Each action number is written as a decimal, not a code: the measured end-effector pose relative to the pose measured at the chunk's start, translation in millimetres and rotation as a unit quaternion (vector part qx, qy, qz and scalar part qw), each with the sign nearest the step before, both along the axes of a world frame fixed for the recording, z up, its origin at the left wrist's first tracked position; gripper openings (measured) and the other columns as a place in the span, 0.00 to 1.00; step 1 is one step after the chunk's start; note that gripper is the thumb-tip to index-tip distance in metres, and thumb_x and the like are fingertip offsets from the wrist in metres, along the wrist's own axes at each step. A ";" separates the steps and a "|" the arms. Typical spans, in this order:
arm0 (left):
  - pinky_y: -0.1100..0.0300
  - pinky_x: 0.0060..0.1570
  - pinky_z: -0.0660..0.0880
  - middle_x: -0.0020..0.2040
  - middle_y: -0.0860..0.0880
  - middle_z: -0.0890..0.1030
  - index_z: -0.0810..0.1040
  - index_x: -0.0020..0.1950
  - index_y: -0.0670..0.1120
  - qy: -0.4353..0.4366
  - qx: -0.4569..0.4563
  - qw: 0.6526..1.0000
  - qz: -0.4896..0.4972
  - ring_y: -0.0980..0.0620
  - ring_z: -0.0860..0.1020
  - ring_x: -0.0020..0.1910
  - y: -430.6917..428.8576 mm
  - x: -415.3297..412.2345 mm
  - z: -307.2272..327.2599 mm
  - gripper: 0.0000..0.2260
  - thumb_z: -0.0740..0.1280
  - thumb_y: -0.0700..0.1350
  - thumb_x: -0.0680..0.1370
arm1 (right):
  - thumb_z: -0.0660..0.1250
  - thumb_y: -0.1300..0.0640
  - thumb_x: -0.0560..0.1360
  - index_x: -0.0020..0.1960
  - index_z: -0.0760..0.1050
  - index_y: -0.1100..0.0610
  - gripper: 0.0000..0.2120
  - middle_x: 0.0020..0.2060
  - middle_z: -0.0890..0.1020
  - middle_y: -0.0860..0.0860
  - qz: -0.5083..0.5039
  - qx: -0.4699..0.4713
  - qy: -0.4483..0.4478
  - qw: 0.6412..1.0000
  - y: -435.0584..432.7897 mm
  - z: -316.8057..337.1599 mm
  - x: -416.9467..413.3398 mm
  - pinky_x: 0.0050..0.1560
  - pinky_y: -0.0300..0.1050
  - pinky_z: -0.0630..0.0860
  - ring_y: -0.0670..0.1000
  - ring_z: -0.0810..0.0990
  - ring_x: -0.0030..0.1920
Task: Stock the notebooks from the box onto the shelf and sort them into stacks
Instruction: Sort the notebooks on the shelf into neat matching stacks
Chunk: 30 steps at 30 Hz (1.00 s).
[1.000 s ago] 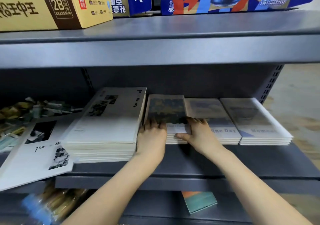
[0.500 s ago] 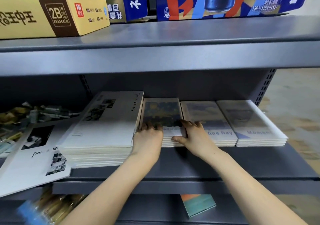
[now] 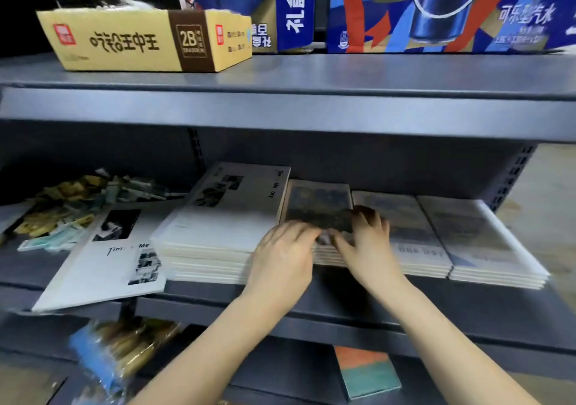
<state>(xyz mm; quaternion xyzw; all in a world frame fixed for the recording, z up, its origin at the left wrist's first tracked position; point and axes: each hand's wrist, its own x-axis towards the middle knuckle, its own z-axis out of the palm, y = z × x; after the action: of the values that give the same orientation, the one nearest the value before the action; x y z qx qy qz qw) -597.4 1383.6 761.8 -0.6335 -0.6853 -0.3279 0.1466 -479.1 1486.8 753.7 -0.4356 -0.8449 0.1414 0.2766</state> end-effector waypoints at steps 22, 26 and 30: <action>0.52 0.52 0.70 0.59 0.46 0.74 0.72 0.63 0.45 -0.167 -0.008 0.918 0.360 0.45 0.70 0.57 -233.0 -292.4 -24.4 0.15 0.60 0.37 0.76 | 0.64 0.55 0.77 0.59 0.75 0.55 0.11 0.53 0.76 0.47 0.317 0.009 0.081 0.945 -192.0 36.7 -257.7 0.52 0.29 0.64 0.44 0.73 0.51; 0.49 0.57 0.68 0.59 0.41 0.73 0.70 0.64 0.42 -0.227 -0.065 0.876 0.421 0.40 0.69 0.60 -264.7 -341.2 -46.2 0.16 0.61 0.39 0.76 | 0.62 0.51 0.77 0.63 0.72 0.54 0.16 0.58 0.74 0.48 0.334 -0.028 0.020 0.942 -210.6 14.3 -309.5 0.58 0.37 0.65 0.47 0.72 0.60; 0.49 0.57 0.67 0.58 0.38 0.74 0.69 0.61 0.40 -0.315 -0.077 0.830 0.454 0.38 0.71 0.60 -287.0 -382.4 -70.3 0.13 0.62 0.41 0.77 | 0.61 0.47 0.77 0.67 0.69 0.52 0.20 0.63 0.72 0.48 0.340 -0.074 -0.048 0.936 -221.9 -11.0 -353.1 0.63 0.41 0.66 0.48 0.70 0.64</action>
<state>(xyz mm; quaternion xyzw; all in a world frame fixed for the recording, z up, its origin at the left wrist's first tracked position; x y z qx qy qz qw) -979.8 1096.5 691.6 -0.1229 -0.9278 -0.3523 0.0061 -832.3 1265.0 742.8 -0.1482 -0.9419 0.2680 0.1379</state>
